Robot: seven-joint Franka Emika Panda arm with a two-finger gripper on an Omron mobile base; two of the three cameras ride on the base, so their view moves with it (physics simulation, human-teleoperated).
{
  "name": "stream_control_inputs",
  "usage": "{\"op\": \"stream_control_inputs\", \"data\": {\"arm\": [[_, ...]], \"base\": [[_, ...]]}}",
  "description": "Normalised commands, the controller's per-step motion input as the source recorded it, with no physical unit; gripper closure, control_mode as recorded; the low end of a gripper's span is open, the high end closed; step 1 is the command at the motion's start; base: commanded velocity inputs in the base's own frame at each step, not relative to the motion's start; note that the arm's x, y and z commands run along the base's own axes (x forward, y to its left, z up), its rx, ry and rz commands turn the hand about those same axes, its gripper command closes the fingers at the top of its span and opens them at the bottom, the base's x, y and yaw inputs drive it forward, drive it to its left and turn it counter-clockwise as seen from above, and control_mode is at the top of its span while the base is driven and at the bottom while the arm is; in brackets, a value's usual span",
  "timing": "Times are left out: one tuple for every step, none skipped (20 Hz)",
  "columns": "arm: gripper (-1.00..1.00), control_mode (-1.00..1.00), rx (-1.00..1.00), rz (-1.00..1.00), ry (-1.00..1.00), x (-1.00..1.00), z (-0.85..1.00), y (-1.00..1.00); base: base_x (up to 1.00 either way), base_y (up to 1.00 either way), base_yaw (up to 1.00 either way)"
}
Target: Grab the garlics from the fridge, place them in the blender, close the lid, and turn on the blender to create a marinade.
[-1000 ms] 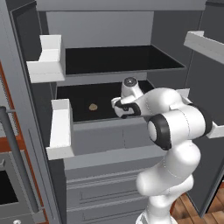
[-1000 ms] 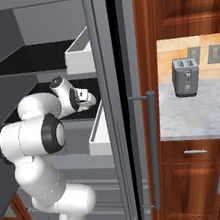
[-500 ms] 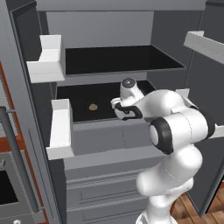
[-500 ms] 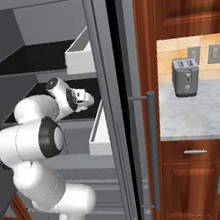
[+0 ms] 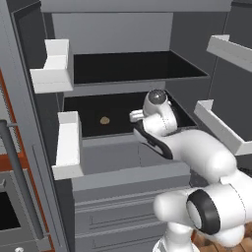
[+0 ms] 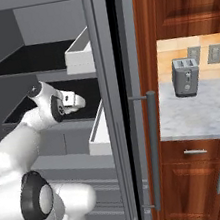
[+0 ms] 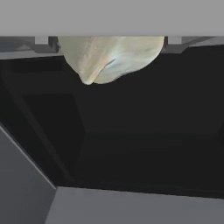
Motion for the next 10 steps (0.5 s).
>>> {"op": "stream_control_inputs", "data": {"arm": [[1.0,-1.0,0.06,0.0,0.0,-0.93,1.0,0.0],[1.0,-1.0,0.07,0.0,0.0,-1.0,0.97,0.06],[1.0,-1.0,0.07,0.0,0.0,-1.0,0.91,0.06],[1.0,-1.0,0.11,0.0,0.0,-1.0,0.79,0.0],[1.0,-1.0,0.11,0.0,0.0,-1.0,0.71,0.03],[1.0,-1.0,0.12,0.0,0.0,-1.0,0.69,0.06],[1.0,-1.0,0.12,0.0,0.0,-1.0,0.56,0.06],[1.0,-1.0,0.12,0.0,0.0,-1.0,0.41,0.02],[1.0,-1.0,0.11,0.0,0.0,-1.0,0.36,0.05],[1.0,-1.0,0.11,0.0,0.0,-1.0,0.35,0.05]], "base": [[0.0,0.0,0.0],[0.0,0.0,0.0],[0.0,0.0,0.0],[0.0,0.0,0.0],[0.0,0.0,0.0],[0.0,0.0,0.0],[0.0,0.0,0.0],[0.0,0.0,0.0],[0.0,0.0,0.0],[0.0,0.0,0.0]]}}
